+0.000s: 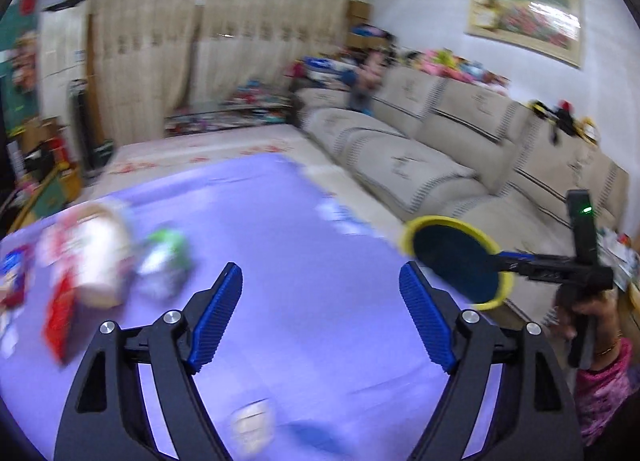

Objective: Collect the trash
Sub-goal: 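Move both tools back over the table toward the paper cup and red packet, then grasp the clear green-banded can with the right tool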

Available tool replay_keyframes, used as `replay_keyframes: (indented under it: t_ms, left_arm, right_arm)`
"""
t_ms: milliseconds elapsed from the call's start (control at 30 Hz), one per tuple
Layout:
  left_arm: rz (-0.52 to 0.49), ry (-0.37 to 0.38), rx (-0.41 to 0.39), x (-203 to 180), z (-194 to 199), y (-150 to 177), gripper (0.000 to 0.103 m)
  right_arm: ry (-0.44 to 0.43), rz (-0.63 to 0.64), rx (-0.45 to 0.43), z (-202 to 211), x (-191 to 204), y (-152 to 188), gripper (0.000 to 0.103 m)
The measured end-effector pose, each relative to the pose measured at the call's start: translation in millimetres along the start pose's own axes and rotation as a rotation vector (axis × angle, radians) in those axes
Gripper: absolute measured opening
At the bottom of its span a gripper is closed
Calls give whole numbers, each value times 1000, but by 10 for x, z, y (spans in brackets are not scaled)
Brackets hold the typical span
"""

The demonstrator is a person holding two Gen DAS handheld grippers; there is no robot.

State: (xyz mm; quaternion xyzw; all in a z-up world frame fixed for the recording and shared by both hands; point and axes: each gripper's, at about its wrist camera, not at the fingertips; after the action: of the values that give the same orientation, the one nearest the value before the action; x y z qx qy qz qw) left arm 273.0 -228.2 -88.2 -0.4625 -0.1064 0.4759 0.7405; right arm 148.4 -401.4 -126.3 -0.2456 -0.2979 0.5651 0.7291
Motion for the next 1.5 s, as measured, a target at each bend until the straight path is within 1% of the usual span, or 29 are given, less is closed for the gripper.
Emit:
replay_keyframes:
  t_ms: [67, 133, 200, 267, 400, 433, 467, 533, 600, 733, 767, 867, 933, 1133, 1233, 1300, 1333, 1367, 1400, 1500]
  left_arm:
    - [47, -66, -19, 387, 137, 44, 81]
    - [74, -121, -40, 702, 241, 91, 81]
    - [94, -193, -67, 1057, 351, 153, 81]
    - [125, -251, -75, 1383, 419, 218, 82]
    - [189, -289, -62, 1840, 462, 353, 82]
    - [204, -288, -51, 1902, 442, 369, 82]
    - [221, -288, -39, 1985, 433, 391, 82]
    - [228, -290, -33, 2028, 426, 432, 82]
    - [217, -296, -34, 2031, 416, 436, 82]
    - [208, -297, -30, 1965, 376, 445, 82]
    - [207, -301, -26, 1946, 381, 448, 82]
    - [223, -300, -15, 1965, 364, 447, 82]
    - [235, -298, -9, 1971, 365, 449, 82]
    - [243, -291, -8, 1983, 342, 466, 82]
    - [236, -282, -5, 1970, 333, 478, 82]
    - [232, -282, -4, 1958, 323, 482, 83]
    - [232, -282, -2, 1956, 316, 482, 84]
    - [233, -282, 0, 1951, 314, 483, 86]
    - [233, -281, 3, 1948, 306, 484, 86]
    - [229, -278, 3, 1946, 295, 491, 86]
  right_arm:
    - [-20, 52, 2, -85, 231, -151, 57]
    - [-38, 99, 7, -176, 468, -288, 57]
    - [-62, 151, 13, -285, 745, -436, 57]
    - [-98, 203, 20, -418, 1063, -582, 57]
    - [-152, 315, 24, -632, 1649, -774, 58]
    - [-170, 354, 23, -710, 1832, -832, 59]
    - [-184, 377, 21, -760, 1941, -868, 63]
    - [-229, 443, 17, -902, 2212, -964, 68]
    - [-252, 503, 15, -1022, 2419, -1003, 70]
    - [-248, 661, 1, -1286, 2820, -1079, 82]
    - [-244, 687, -2, -1326, 2867, -1081, 86]
    - [-241, 775, 0, -1499, 3021, -1119, 90]
    - [-255, 803, 11, -1616, 3095, -1142, 93]
    - [-248, 842, 65, -1957, 3219, -1202, 93]
    - [-253, 831, 98, -2126, 3250, -1216, 92]
    - [-259, 809, 112, -2171, 3228, -1213, 84]
    - [-289, 781, 125, -2190, 3196, -1222, 72]
    - [-315, 755, 134, -2198, 3173, -1225, 69]
    - [-322, 727, 144, -2203, 3141, -1237, 69]
    - [-302, 708, 143, -2127, 3087, -1195, 68]
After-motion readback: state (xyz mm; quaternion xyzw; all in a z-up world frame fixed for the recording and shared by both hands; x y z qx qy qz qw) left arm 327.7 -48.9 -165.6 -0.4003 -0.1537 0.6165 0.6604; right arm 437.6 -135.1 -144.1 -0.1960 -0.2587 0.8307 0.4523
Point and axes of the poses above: each gripper's, at about its wrist camera, not at the fingertips, and z roughly against the way its jaws point, x to its left, y to its underside, and after that the axes turned 12 degrees about z, right-handed
